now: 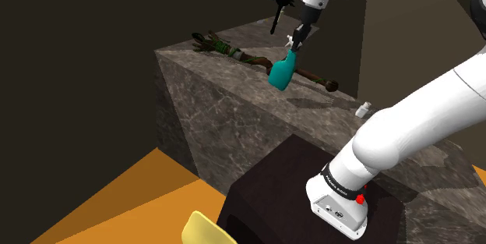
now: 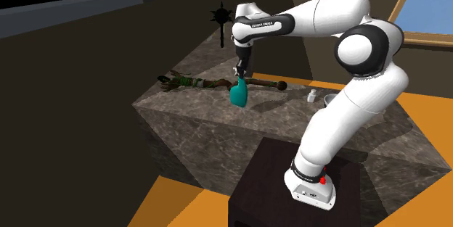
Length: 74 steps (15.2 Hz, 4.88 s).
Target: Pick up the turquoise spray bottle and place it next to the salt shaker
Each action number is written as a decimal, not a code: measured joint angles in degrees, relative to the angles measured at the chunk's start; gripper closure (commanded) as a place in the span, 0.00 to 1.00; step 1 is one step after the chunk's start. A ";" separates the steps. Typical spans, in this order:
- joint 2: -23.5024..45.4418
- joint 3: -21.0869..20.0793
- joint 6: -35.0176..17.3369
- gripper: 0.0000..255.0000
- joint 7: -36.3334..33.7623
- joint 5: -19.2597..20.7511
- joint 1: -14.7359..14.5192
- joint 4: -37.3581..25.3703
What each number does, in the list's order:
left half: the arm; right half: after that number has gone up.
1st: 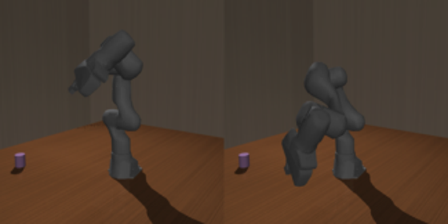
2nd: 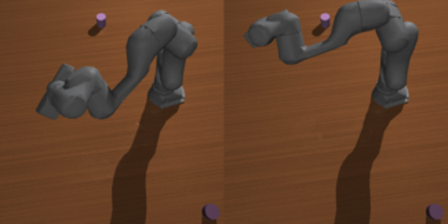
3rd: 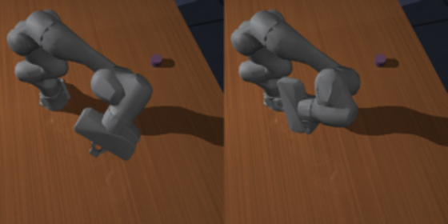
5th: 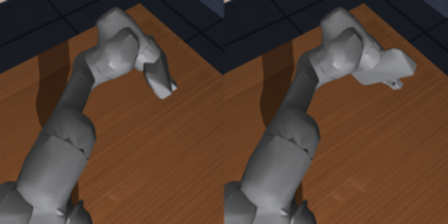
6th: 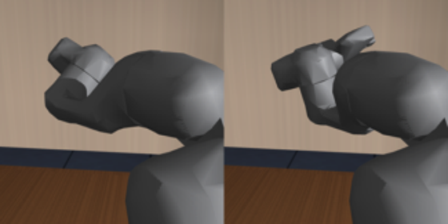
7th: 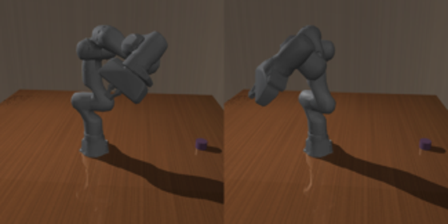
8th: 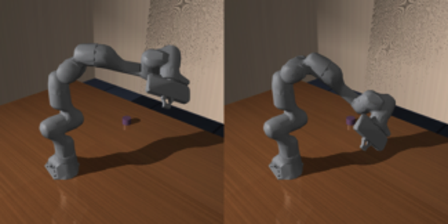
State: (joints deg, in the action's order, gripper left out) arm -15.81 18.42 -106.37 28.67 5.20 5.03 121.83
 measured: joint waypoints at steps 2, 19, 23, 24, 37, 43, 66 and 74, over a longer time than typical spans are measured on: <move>-0.26 -0.16 1.54 1.00 -0.09 0.00 -0.05 -1.29; 0.57 -0.63 14.74 1.00 0.38 -0.54 -0.39 -15.29; 1.50 -0.76 17.98 1.00 0.40 -0.85 -0.57 -19.42; 1.76 -0.72 18.76 1.00 0.51 -0.92 -0.58 -20.46; 6.43 -0.17 29.46 1.00 1.76 -2.14 -0.67 -35.65; 5.77 1.31 32.66 1.00 4.55 -1.61 0.41 -38.34; -3.43 21.08 34.04 1.00 34.60 7.75 9.18 -34.58; 1.53 33.81 33.65 1.00 49.19 6.79 10.68 -40.29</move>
State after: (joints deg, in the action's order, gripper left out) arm -14.28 52.22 -72.72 77.86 11.99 15.71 81.54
